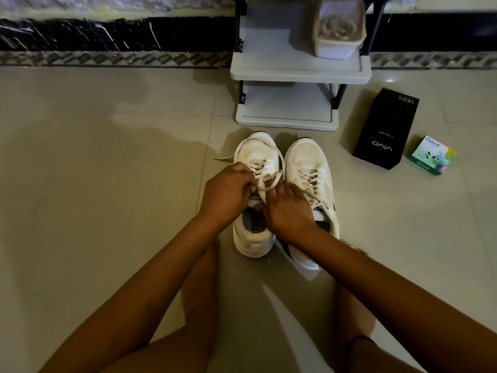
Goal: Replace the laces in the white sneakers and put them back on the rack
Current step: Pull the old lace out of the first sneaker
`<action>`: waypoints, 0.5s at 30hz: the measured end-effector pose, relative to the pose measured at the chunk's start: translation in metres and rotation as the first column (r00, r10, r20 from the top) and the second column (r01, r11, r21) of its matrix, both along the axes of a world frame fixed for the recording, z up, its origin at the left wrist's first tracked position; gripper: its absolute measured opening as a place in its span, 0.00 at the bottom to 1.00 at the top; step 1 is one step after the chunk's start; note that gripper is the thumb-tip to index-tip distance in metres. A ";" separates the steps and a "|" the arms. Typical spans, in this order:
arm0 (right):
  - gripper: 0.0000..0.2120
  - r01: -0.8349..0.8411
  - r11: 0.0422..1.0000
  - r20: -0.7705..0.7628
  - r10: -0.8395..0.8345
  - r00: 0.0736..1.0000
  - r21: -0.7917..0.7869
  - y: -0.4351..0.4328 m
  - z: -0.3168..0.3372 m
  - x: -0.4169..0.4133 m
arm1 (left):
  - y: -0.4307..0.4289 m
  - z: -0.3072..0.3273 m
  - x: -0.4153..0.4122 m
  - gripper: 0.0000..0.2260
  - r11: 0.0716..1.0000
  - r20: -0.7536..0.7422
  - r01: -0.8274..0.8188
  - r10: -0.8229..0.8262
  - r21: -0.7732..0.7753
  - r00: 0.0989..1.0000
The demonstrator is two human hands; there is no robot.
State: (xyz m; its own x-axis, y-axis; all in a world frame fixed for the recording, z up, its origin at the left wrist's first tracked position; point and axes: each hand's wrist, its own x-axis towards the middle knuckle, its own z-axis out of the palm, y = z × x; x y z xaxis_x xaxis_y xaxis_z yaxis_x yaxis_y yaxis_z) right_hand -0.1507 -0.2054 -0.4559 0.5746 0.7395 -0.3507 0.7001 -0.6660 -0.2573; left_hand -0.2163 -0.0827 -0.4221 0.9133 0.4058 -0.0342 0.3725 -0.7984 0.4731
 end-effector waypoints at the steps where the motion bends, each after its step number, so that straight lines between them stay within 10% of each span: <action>1: 0.34 -0.008 1.000 0.017 0.008 1.000 0.014 -0.001 -0.001 0.000 | 0.001 0.003 0.002 0.06 0.999 0.031 0.004 -0.003 -0.048 1.000; 7: 0.32 -0.040 0.998 0.048 0.038 0.998 0.048 -0.003 -0.001 0.002 | 0.001 0.017 -0.002 0.05 0.899 0.099 -0.063 0.118 -0.433 0.988; 15: 0.30 -0.018 1.000 0.030 0.018 0.999 0.013 -0.001 0.001 -0.001 | -0.003 0.002 -0.001 0.08 0.998 -0.083 -0.050 0.047 -0.038 0.995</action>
